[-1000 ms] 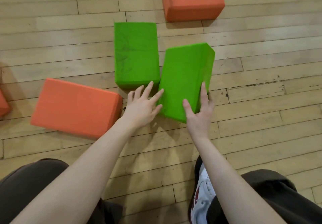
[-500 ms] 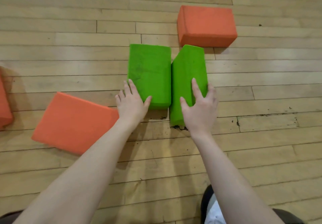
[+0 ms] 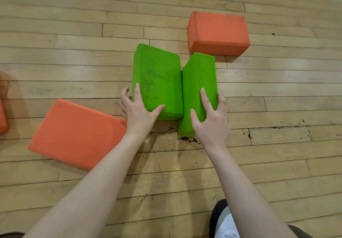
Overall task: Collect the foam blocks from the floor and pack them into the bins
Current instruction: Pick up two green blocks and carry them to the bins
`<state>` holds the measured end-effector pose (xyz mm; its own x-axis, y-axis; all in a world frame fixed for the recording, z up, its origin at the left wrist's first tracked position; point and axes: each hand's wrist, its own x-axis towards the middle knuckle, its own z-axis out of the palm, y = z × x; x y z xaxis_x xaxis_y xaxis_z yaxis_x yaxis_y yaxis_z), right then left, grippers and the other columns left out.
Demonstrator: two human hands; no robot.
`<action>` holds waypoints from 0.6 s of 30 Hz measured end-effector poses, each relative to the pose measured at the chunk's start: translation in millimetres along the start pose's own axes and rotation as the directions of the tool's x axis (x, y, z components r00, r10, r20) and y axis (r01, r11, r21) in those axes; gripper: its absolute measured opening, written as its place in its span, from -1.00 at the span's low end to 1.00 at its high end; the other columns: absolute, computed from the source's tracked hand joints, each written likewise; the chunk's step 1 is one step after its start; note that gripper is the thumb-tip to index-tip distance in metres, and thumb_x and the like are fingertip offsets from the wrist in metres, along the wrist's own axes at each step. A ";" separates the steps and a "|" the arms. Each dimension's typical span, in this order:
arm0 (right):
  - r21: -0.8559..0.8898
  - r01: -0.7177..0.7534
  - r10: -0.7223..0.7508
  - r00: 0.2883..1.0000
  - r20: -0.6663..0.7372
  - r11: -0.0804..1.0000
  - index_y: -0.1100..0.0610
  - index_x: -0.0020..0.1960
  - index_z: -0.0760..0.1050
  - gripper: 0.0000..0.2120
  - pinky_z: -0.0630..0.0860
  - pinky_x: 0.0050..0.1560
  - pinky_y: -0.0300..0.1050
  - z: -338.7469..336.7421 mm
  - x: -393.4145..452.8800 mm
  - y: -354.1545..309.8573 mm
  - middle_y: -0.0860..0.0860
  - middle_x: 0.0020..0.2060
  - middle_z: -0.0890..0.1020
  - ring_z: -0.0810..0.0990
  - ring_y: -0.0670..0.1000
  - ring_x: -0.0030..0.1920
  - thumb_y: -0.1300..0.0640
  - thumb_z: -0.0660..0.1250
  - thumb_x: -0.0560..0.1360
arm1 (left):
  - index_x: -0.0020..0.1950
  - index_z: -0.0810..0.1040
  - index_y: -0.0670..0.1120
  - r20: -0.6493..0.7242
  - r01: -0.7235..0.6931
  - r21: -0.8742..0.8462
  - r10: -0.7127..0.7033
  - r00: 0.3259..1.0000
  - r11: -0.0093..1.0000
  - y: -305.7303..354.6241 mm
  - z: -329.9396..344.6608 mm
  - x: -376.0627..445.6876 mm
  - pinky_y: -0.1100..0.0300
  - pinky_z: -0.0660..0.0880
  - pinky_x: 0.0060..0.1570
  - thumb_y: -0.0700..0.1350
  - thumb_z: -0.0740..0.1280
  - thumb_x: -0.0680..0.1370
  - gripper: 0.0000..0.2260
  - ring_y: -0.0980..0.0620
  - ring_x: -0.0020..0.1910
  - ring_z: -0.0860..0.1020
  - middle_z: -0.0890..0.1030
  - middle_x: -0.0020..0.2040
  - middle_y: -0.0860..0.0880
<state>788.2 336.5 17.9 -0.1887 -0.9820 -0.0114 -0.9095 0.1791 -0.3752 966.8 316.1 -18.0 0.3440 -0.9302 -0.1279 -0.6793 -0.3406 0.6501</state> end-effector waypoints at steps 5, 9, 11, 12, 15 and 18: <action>0.082 -0.036 0.037 0.999 -0.010 0.996 -0.22 0.43 0.27 -0.46 0.49 0.05 -0.02 -2.2 -2.2 -7.5 0.04 0.48 0.18 0.30 0.06 0.40 -0.12 0.32 0.49 | 0.52 0.11 -0.03 0.062 -0.021 -0.164 0.032 0.998 0.986 1.1 -11.2 3.5 -0.03 0.19 0.37 0.07 0.42 0.44 -0.24 -0.14 0.41 0.21 0.23 0.49 -0.07; 0.170 -0.070 0.075 0.997 -0.023 0.983 -0.18 0.41 0.32 -0.48 0.47 0.07 -0.04 -9.6 -11.6 -15.2 0.04 0.48 0.20 0.29 0.03 0.41 -0.10 0.34 0.48 | 0.48 0.24 -0.04 -0.087 -0.151 0.024 0.153 0.984 0.988 20.3 -33.0 -17.1 -0.10 0.19 0.27 0.02 0.42 0.44 -0.34 -0.13 0.34 0.24 0.30 0.46 -0.01; 0.141 -0.077 0.079 0.997 -0.005 0.987 -0.18 0.42 0.30 -0.47 0.50 0.01 -0.05 -12.6 -19.8 -18.1 0.04 0.48 0.19 0.31 0.04 0.41 -0.11 0.33 0.48 | 0.42 0.36 -0.05 -0.106 -0.258 0.149 0.275 0.956 0.955 22.9 -39.0 -37.9 -0.13 0.21 0.18 -0.01 0.42 0.42 -0.41 -0.17 0.30 0.27 0.36 0.42 -0.05; 0.131 -0.080 0.079 0.997 0.010 0.988 -0.18 0.42 0.30 -0.47 0.50 -0.02 -0.05 -13.4 -24.4 -18.0 0.04 0.48 0.18 0.32 0.04 0.40 -0.11 0.33 0.48 | 0.38 0.41 -0.04 -0.092 -0.269 0.166 0.286 0.954 0.949 20.8 -40.3 -49.5 -0.15 0.24 0.16 -0.03 0.43 0.40 -0.45 -0.19 0.28 0.27 0.38 0.40 -0.09; 0.122 -0.081 0.074 0.995 0.060 0.989 -0.19 0.44 0.27 -0.44 0.53 -0.04 0.01 -14.3 -35.7 -15.3 0.06 0.47 0.17 0.35 0.07 0.37 -0.15 0.33 0.47 | 0.28 0.48 -0.01 0.004 -0.213 0.140 0.215 0.977 0.967 9.0 -38.8 -78.2 -0.18 0.33 0.12 -0.01 0.45 0.39 -0.53 -0.25 0.21 0.32 0.37 0.35 -0.16; 0.070 -0.055 0.046 0.993 0.113 0.996 -0.23 0.47 0.17 -0.39 0.56 -0.01 0.05 -12.9 -40.3 -10.9 0.10 0.46 0.14 0.38 0.13 0.34 -0.21 0.29 0.47 | 0.29 0.37 0.09 0.093 -0.191 0.207 0.175 0.980 0.960 6.3 -37.3 -84.6 -0.18 0.34 0.12 0.13 0.33 0.42 -0.54 -0.27 0.25 0.30 0.29 0.37 -0.15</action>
<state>801.0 375.0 34.3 -0.1877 -0.9731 -0.1333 -0.8696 0.2278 -0.4381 957.5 397.8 24.8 0.1583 -0.9840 -0.0813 -0.8516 -0.1777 0.4932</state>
